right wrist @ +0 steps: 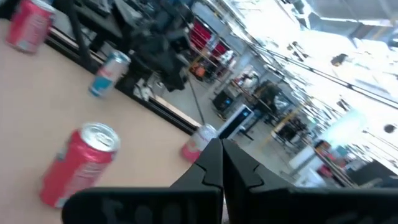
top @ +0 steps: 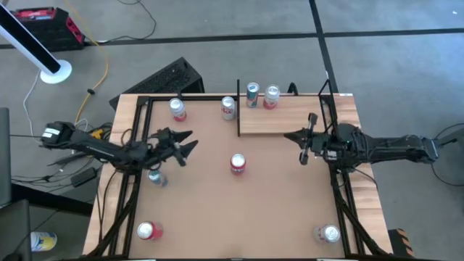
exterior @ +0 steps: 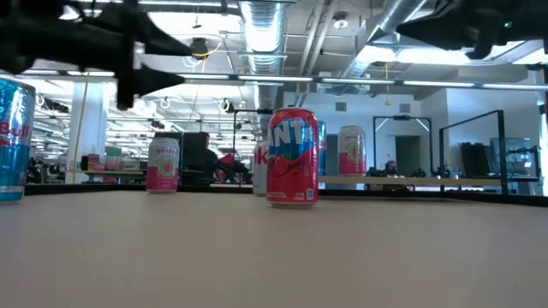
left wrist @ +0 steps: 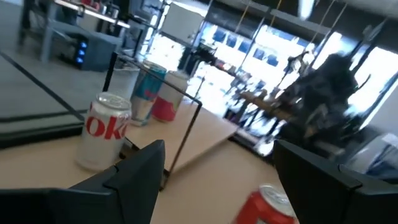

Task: Place canned beverage on shelf
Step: Put the top red-silver soda can on the shelf

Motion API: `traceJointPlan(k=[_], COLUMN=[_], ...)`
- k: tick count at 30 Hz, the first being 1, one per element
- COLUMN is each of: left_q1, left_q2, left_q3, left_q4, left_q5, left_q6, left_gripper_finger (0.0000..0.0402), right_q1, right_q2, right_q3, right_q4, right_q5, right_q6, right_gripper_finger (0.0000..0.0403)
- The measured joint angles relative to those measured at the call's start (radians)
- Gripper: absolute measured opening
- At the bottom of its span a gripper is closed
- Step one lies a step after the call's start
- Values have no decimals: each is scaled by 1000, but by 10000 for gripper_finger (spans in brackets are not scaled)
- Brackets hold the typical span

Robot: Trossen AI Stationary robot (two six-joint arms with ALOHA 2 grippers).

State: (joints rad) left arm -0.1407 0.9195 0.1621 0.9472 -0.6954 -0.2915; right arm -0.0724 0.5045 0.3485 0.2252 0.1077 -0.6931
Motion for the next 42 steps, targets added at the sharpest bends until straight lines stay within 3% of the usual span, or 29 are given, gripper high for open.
traceJointPlan(k=[4,11,16,20,24,28,32,42], left_q1=[45,155,289,407,522,605,645,671], left_q2=[163,394,524,586,637,698,741,819], left_q3=[126,370,535,659,758,817,840,839], left_q4=[-34,-235,-293,-340,-472,-573,-618,-547], left_q5=[2,6,24,84,197,300,334,419], left_q6=[70,129,249,308,221,145,119,214], left_gripper_finger=[284,284,284,284,284,284,284,284], right_q1=[-57,-112,-132,-133,-134,-133,-133,-177], right_q2=[0,7,14,25,27,27,27,27], right_q3=[0,0,0,0,0,0,0,0], right_q4=[0,8,25,38,38,36,38,13], right_q5=[-2,-10,-91,-117,-116,-115,-113,-112], right_q6=[-12,-13,-15,-9,-8,-9,-17,-23], right_gripper_finger=[21,21,21,21,21,21,21,21])
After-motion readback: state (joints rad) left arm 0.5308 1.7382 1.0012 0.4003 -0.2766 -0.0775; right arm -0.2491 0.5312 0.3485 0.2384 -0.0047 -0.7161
